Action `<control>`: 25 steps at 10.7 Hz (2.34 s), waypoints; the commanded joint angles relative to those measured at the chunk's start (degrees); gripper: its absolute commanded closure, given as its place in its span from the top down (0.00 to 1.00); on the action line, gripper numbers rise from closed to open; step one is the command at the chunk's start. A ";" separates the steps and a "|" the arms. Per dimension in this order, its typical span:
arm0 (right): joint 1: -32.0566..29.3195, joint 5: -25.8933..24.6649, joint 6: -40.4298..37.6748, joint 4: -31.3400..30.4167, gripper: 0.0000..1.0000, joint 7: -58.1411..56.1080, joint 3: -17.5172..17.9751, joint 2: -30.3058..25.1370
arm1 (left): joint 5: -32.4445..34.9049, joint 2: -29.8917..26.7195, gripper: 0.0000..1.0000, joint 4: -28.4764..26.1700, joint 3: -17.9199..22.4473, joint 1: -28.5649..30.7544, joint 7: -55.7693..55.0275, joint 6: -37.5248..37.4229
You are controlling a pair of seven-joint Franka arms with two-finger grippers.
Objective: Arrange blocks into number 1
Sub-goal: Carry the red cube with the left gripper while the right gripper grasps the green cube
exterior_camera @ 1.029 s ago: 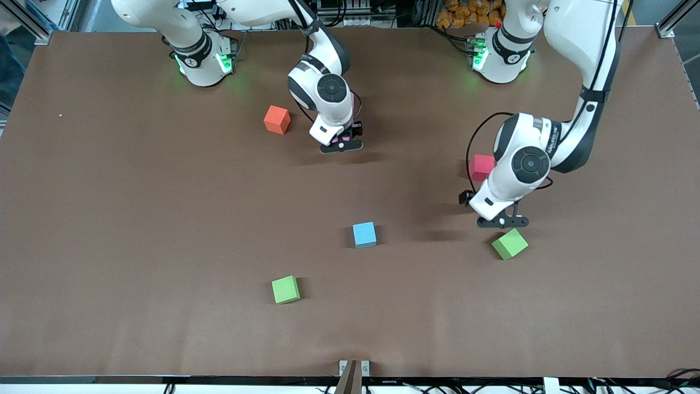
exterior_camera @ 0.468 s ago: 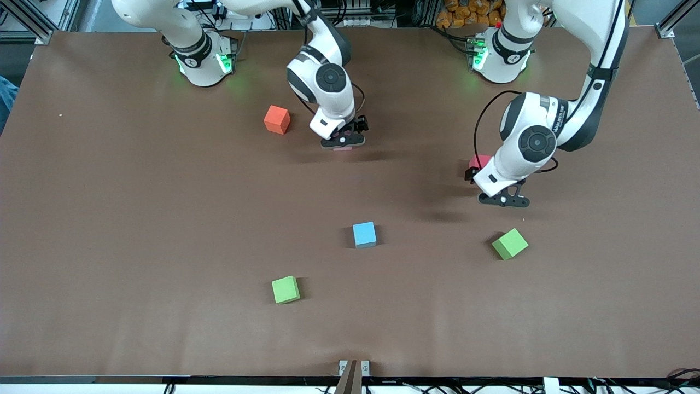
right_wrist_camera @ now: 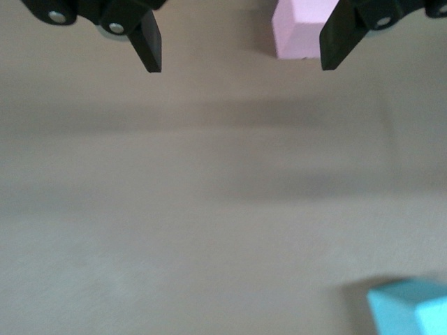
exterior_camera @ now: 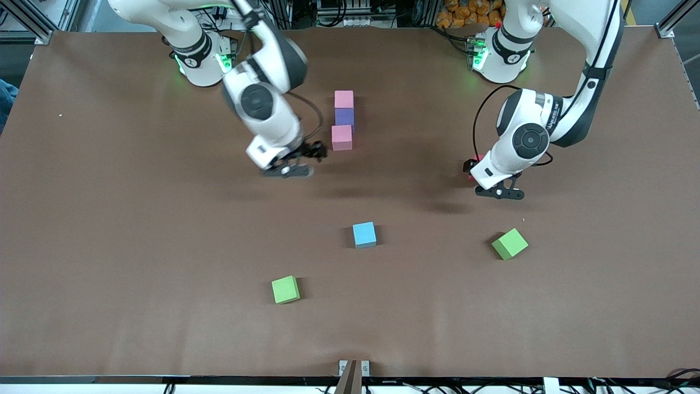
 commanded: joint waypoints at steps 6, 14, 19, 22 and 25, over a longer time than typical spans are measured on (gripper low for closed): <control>-14.50 -3.96 -4.32 15.47 1.00 -15.36 0.99 7.89 | -1.81 -0.16 0.33 -4.47 -0.29 0.41 1.37 4.84; -13.90 -5.19 2.75 38.80 1.00 -27.94 0.99 27.95 | -9.64 0.19 0.00 3.50 -6.61 -4.40 -5.02 4.57; -12.23 -7.65 22.08 39.07 1.00 -31.03 0.99 34.09 | -13.77 9.40 0.00 20.19 -5.57 -17.49 -12.94 4.40; -12.23 -7.66 26.08 42.83 1.00 -31.30 0.99 38.49 | -14.65 15.73 0.00 29.34 -1.54 -25.92 -22.59 1.16; -12.67 -7.74 26.08 43.02 1.00 -32.08 0.90 39.55 | -15.00 19.44 0.00 33.23 -0.29 -30.16 -29.72 0.88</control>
